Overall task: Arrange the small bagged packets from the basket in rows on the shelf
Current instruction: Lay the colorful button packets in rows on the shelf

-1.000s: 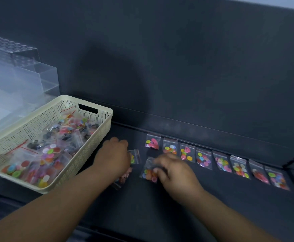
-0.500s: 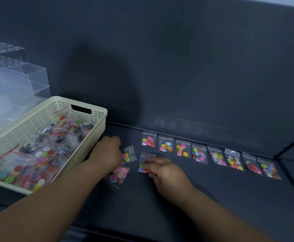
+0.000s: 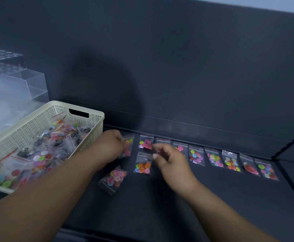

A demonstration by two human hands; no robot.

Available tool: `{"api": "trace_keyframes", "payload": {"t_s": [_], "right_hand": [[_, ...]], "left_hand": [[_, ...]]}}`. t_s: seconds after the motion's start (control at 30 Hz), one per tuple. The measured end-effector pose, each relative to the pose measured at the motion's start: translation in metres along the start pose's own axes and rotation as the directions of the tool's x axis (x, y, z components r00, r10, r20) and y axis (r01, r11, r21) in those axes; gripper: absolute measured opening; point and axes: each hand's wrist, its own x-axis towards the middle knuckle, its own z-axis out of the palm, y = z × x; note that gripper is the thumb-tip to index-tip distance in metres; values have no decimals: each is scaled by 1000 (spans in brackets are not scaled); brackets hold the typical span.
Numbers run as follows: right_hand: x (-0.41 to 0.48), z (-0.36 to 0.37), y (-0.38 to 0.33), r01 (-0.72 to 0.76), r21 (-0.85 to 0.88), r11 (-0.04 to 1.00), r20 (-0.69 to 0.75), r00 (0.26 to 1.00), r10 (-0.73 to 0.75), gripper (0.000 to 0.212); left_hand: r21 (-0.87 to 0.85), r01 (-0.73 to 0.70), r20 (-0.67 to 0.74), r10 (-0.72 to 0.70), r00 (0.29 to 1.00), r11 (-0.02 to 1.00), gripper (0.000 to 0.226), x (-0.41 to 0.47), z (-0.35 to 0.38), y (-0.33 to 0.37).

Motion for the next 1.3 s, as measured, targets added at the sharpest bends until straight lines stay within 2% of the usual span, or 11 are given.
{"api": "trace_keyframes", "payload": {"t_s": [0.1,0.23,0.3,0.4,0.47,0.53,0.57,0.67,0.77,0.97,1.3], "right_hand": [[7,-8,-14,-174,399,900,41,984,172,20],[6,-18,-7,-286,419,862,87,957,276,22],[3,-21,3,-328,355,875,75,943,323,22],[-2,-24,18,-393,226,892,86,920,383,26],[-7,-31,20,-297,-185,937,36,951,308,38],[-14,-39,21,-124,-539,833,10,988,154,48],[-17,-42,21,-47,-603,796,29,996,81,46],[-21,-44,31,206,-622,756,218,972,-85,27],[-20,-43,44,359,-623,695,387,914,-125,31],[-16,-39,48,369,-625,688,403,907,-121,38],[-9,-38,48,359,-654,665,418,905,-77,40]], "left_hand": [[-149,-22,108,38,993,989,18,-7,11,20],[-222,-8,273,70,959,975,20,-19,38,30],[-101,-93,206,112,972,991,14,-19,48,23],[262,-244,130,216,968,934,1,-22,51,10],[446,-348,169,304,937,824,9,-27,52,0],[519,-423,209,370,905,742,13,-29,54,-8],[543,-443,221,387,895,713,15,-29,55,-12],[573,-486,252,422,871,660,17,-27,60,-20],[569,-493,265,421,868,658,21,-27,61,-23],[567,-483,238,429,871,667,32,-23,63,-23],[564,-487,225,442,868,668,28,-21,63,-23]]}}
